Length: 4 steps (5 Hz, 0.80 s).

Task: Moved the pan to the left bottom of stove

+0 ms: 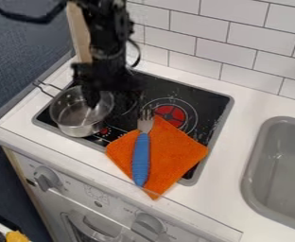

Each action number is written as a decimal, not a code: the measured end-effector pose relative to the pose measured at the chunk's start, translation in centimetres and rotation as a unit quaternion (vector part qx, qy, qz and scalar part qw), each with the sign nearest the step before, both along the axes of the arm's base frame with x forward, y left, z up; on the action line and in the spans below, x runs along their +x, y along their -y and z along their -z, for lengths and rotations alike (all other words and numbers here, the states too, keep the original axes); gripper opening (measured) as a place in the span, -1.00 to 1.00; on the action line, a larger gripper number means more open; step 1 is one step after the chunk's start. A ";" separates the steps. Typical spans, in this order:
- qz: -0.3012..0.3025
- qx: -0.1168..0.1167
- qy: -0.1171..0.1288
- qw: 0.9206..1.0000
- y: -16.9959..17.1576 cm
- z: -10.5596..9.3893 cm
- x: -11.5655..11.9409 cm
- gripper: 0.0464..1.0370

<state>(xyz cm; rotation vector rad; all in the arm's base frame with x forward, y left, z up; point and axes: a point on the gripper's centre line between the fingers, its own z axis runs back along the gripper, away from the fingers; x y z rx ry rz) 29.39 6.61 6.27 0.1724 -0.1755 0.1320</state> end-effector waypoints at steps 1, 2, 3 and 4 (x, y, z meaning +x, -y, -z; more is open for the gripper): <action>0.014 0.006 0.026 1.000 0.8 -2.2 -0.4 0.95; 0.035 -0.022 0.020 0.999 1.6 -2.0 -0.6 0.95; 0.033 -0.022 0.020 0.999 1.3 -2.0 -0.7 0.93; 0.033 -0.022 0.020 0.999 1.3 -2.0 -0.7 0.93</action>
